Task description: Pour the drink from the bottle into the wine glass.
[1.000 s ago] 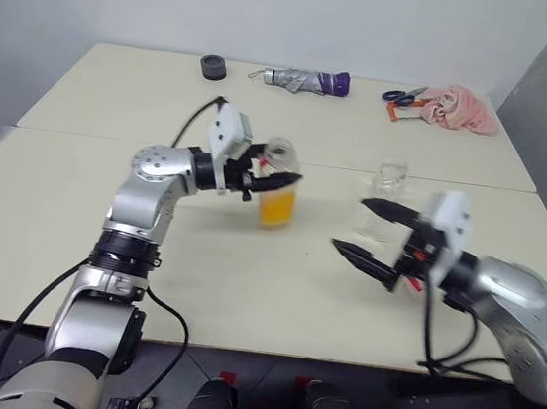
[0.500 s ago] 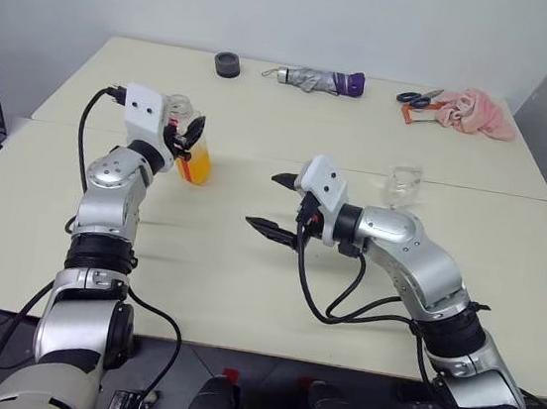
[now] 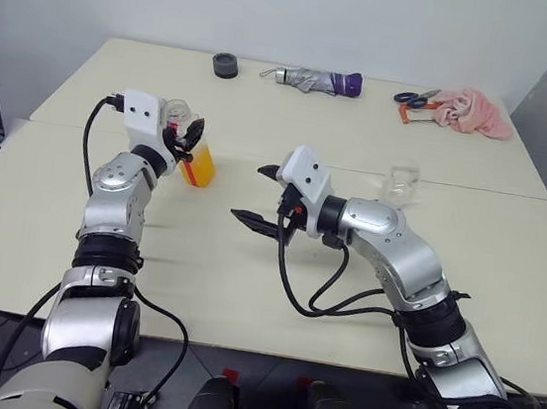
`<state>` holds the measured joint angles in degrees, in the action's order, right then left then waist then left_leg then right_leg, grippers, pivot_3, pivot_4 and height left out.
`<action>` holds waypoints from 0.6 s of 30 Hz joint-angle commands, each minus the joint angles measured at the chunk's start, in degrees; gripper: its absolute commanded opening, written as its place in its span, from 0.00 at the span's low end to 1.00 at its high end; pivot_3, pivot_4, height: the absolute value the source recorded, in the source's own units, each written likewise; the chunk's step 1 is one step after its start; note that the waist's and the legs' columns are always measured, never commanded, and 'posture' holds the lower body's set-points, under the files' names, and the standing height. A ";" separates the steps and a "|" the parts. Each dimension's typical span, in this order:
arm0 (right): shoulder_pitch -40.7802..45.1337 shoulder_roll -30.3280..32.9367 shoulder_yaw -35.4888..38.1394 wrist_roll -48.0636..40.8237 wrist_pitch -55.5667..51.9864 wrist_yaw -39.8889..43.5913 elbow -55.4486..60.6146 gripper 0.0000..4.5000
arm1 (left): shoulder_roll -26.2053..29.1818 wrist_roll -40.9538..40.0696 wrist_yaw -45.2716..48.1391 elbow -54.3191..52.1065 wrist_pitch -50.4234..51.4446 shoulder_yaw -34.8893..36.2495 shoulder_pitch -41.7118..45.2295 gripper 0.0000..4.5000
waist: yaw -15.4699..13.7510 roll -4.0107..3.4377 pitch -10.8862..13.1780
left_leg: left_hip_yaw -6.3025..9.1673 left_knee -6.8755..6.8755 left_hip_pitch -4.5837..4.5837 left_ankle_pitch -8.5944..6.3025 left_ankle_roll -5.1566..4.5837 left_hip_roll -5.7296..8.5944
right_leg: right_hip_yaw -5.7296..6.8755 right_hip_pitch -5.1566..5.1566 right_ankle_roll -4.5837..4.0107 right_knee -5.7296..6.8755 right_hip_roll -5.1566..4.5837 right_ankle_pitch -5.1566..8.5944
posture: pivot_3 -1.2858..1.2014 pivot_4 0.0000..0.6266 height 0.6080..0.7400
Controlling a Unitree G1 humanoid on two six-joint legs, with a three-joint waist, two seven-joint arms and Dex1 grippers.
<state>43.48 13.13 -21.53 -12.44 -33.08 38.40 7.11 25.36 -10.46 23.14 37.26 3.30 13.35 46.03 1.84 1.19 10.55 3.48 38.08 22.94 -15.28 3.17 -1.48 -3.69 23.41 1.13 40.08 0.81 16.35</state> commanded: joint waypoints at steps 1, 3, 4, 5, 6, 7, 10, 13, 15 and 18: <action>0.39 -0.36 1.38 0.10 0.46 0.02 1.30 1.00 | 0.72 0.57 -1.56 0.81 -0.06 0.21 1.02 0.56 | 0.02 0.00 0.00 | 0.00 0.00 0.00 0.00 0.00 0.00 | 0.00 0.00 0.00 0.00 0.00 0.00 | 0.52 0.24 1.00; 0.28 -0.38 1.60 -0.05 0.32 -0.01 1.44 1.00 | 0.66 0.52 -1.53 0.86 -0.28 0.15 1.18 0.70 | 0.04 0.00 0.00 | 0.00 0.00 -0.01 0.00 0.00 0.00 | 0.00 0.00 0.00 0.01 0.01 0.00 | 0.52 0.24 1.00; 0.24 -0.35 1.65 -0.06 0.30 0.02 1.48 1.00 | 0.74 0.75 -1.40 0.98 -0.59 -0.14 1.30 0.77 | 0.04 0.00 0.00 | 0.00 0.00 -0.01 0.00 0.00 0.01 | 0.00 0.00 0.00 0.01 0.01 0.00 | 0.52 0.24 1.00; 0.14 -0.29 1.66 -0.06 0.25 0.04 1.67 1.00 | 0.69 0.63 -1.26 0.95 -0.66 -0.16 1.34 0.84 | 0.04 0.00 0.00 | 0.00 0.00 0.00 0.00 0.00 0.01 | 0.00 0.00 0.00 0.01 0.02 0.00 | 0.52 0.24 1.00; 0.10 -0.26 1.71 -0.11 0.22 0.06 1.76 1.00 | 0.71 0.70 -1.23 1.05 -0.72 -0.28 1.42 0.91 | 0.03 0.00 0.00 | 0.00 0.00 0.01 0.00 0.00 0.01 | 0.01 0.00 0.00 0.00 0.02 0.00 | 0.52 0.24 1.00; 0.07 -0.23 1.75 -0.14 0.19 0.08 1.81 1.00 | 0.72 0.74 -1.21 1.11 -0.74 -0.36 1.47 0.98 | 0.03 0.00 0.00 | 0.00 -0.01 0.01 0.00 0.00 0.00 | 0.01 0.00 0.00 0.00 0.02 0.00 | 0.52 0.24 1.00; -0.09 -0.04 1.93 -0.22 0.15 0.12 2.07 1.00 | 0.65 0.70 -1.19 0.80 -0.59 -0.44 1.25 0.99 | 0.03 0.00 0.00 | 0.01 -0.01 0.01 0.00 0.00 0.00 | 0.01 0.00 -0.01 -0.01 0.01 0.00 | 0.52 0.24 1.00; -0.44 0.22 2.11 -0.32 0.10 0.17 2.33 1.00 | 0.59 0.96 -1.00 0.20 -0.58 -0.83 0.67 0.99 | 0.03 0.00 0.00 | 0.01 -0.01 0.01 0.00 0.00 0.00 | 0.01 0.00 -0.01 -0.01 0.01 0.00 | 0.52 0.24 1.00; -0.77 0.38 2.16 -0.39 -0.04 0.19 2.59 1.00 | 0.51 0.92 -0.88 -0.27 -0.50 -1.01 0.20 0.99 | 0.03 0.00 0.00 | 0.01 -0.01 0.01 0.00 0.00 0.00 | 0.01 0.00 -0.01 -0.01 0.01 0.00 | 0.52 0.24 1.00; -1.30 0.62 2.22 -0.47 -0.23 0.38 3.10 1.00 | 0.45 1.29 -0.92 -0.84 -0.95 -1.44 -0.65 0.99 | 0.03 0.00 0.00 | 0.00 -0.02 0.01 0.00 0.00 0.00 | 0.01 0.00 -0.01 -0.01 0.01 0.00 | 0.52 0.24 1.00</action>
<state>41.97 13.59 -20.88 -12.48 -33.47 38.51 7.38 25.36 -9.77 22.04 38.72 3.35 12.49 45.39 1.86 1.20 10.55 3.49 38.06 22.95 -15.28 3.17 -1.49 -3.68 23.41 1.13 40.06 0.82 16.34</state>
